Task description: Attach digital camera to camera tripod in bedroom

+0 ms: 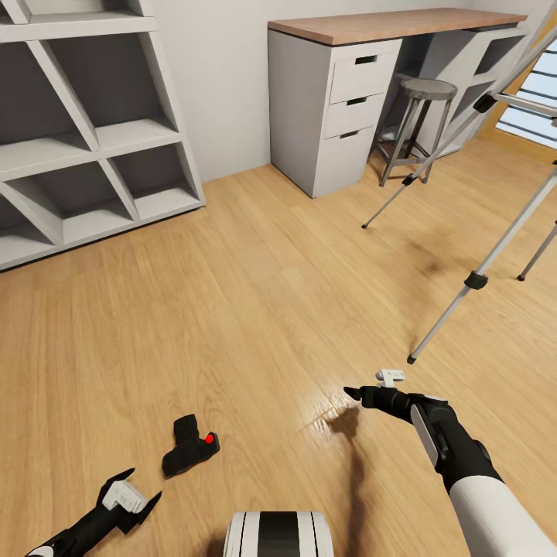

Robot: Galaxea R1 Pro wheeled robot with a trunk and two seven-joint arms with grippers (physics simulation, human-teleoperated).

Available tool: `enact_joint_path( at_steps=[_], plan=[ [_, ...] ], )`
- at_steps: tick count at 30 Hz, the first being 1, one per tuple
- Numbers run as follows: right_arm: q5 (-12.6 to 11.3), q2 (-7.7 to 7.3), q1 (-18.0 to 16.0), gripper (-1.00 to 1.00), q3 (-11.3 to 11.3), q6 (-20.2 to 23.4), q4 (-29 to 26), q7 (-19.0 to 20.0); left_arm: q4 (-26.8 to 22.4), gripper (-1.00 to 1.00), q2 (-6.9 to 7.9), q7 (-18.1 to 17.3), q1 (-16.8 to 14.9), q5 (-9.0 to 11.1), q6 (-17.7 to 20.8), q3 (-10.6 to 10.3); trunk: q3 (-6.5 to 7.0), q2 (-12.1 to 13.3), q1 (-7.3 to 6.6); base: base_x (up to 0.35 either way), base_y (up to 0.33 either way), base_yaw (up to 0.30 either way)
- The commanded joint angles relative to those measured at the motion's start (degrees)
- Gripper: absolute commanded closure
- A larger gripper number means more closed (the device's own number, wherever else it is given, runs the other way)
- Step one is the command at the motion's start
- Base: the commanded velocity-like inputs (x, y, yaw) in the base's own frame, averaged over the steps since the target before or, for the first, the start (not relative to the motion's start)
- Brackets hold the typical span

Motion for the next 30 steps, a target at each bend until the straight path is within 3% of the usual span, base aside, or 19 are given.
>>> enact_joint_path(
  at_steps=[1,25,30],
  plan=[
    [-0.1,0.02,0.0,-1.00,-0.2,0.4,-0.1,0.2,0.0,-1.00,-0.01,-0.2,0.0,0.6,-0.1,-0.3,-0.04,0.0,-0.01,0.000,0.000,0.000],
    [-0.1,0.03,0.0,-1.00,-0.1,0.4,-0.1,0.2,-0.1,-1.00,0.20,2.0,0.0,0.7,0.0,0.0,-0.04,0.0,-0.01,0.000,0.000,0.000],
    [0.0,0.02,0.0,-1.00,-0.1,0.4,-0.1,0.2,-2.5,-1.00,0.60,1.8,0.0,0.5,0.3,-0.1,-0.04,0.0,-0.01,0.000,0.000,0.000]
  ],
)
